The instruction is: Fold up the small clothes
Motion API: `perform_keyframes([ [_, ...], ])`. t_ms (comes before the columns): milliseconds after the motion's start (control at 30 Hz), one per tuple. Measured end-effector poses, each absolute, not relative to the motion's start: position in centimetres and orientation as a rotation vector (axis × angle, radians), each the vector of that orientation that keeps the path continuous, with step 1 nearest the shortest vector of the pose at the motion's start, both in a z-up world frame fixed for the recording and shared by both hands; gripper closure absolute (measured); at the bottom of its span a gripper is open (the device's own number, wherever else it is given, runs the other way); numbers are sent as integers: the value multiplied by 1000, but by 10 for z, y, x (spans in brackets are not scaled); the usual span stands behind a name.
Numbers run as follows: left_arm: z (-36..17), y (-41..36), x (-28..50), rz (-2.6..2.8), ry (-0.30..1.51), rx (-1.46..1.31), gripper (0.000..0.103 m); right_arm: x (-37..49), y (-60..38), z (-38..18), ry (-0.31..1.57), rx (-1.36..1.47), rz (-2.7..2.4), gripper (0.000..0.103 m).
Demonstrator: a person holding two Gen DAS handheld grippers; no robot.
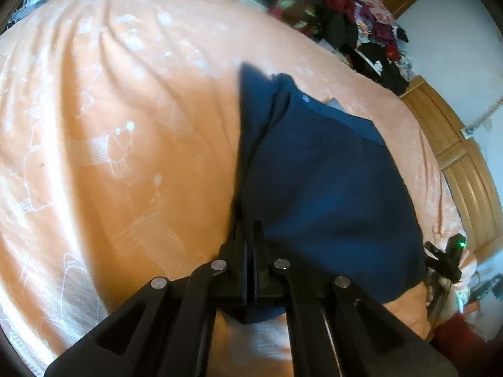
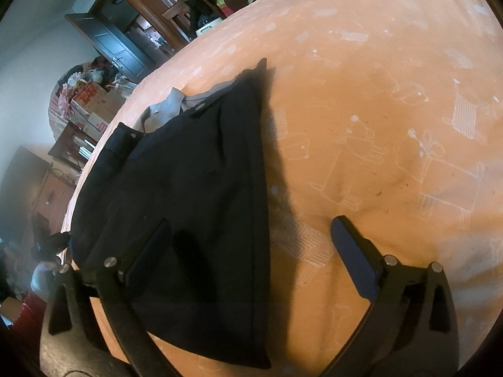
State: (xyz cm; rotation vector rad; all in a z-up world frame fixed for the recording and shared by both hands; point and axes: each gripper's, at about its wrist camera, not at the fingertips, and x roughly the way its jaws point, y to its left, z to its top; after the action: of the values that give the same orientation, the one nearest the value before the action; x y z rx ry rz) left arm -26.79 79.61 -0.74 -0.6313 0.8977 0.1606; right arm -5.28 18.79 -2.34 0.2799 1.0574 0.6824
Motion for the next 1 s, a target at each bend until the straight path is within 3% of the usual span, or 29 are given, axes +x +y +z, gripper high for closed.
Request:
perform_keyframes([
  [400,-1,806,-326,409,809,-737,103,-56,188,-21,1039,284,694,0],
  [633,35,744,-313,314,716,-679,100,-56,189,-20,1035,290,696,0],
  [667,38,733,-311,295,693,-689,98,-57,190,-20,1034,291,696,0],
  [733,34,716,-306,265,694,-714,81,-56,190,-20,1034,292,697,0],
  [867,2,690,-296,228,747,-813,55,-55,190,-20,1031,294,699,0],
  [1000,-6,698,-297,238,635,-904,50,-55,190,-20,1032,294,699,0],
])
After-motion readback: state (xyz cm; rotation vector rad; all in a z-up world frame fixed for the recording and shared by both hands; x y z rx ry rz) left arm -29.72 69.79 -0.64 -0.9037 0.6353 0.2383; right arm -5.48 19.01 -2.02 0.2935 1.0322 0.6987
